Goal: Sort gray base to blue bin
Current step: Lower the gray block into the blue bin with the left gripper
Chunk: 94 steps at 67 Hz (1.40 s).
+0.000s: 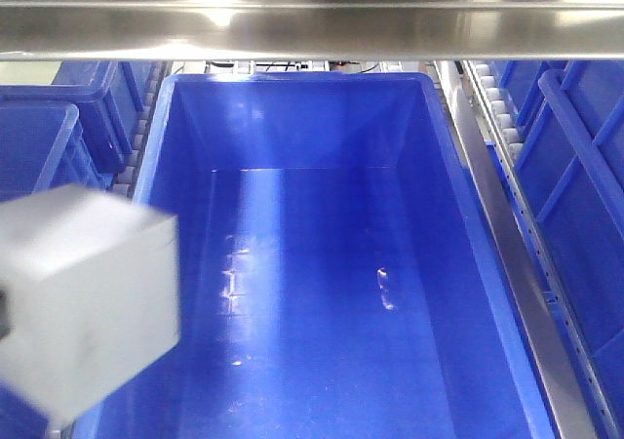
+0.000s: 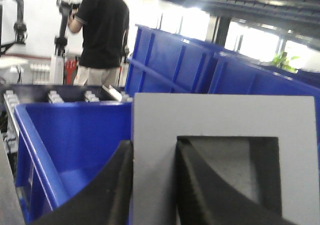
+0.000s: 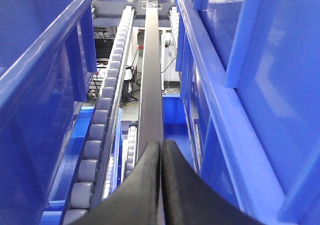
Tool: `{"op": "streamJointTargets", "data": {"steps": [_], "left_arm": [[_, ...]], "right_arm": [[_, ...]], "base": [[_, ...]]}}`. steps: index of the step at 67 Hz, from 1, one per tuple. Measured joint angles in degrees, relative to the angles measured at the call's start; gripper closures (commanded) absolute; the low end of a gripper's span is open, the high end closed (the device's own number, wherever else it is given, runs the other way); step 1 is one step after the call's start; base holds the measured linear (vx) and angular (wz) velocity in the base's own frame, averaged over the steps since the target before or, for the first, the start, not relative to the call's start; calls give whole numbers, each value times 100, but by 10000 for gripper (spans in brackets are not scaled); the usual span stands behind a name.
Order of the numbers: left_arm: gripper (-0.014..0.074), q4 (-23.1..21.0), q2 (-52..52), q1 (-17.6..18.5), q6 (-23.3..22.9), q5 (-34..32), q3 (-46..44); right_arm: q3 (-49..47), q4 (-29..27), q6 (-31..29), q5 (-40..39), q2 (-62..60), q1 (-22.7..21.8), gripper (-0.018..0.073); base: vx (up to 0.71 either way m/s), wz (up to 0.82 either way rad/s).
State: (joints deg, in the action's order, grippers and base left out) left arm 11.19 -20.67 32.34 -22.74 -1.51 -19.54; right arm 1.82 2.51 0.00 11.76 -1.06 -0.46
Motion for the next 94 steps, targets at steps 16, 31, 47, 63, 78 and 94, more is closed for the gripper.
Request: {"op": "streamJointTargets", "data": {"steps": [16, 31, 47, 63, 78, 94], "left_arm": [[596, -1, -1941, 0, 0, 78, -1105], [594, -6, -3899, 0, -11, 312, -2110], [594, -1, -5494, 185, 151, 808, -3151], [590, -1, -6919, 349, 463, 1540, -4057], [560, -26, -7567, 349, 462, 1980, -4446], [466, -48, -7778, 349, 462, 1960, -4463]], "right_arm": [[0, 0, -30, 0, 0, 0, 564], [0, 0, -30, 0, 0, 0, 564], [0, 0, 0, 0, 0, 0, 564], [0, 0, -30, 0, 0, 0, 564], [0, 0, -30, 0, 0, 0, 564], [0, 0, -30, 0, 0, 0, 564]], "base": [[0, 0], [0, 0], [0, 0], [0, 0], [0, 0], [0, 0]]}}
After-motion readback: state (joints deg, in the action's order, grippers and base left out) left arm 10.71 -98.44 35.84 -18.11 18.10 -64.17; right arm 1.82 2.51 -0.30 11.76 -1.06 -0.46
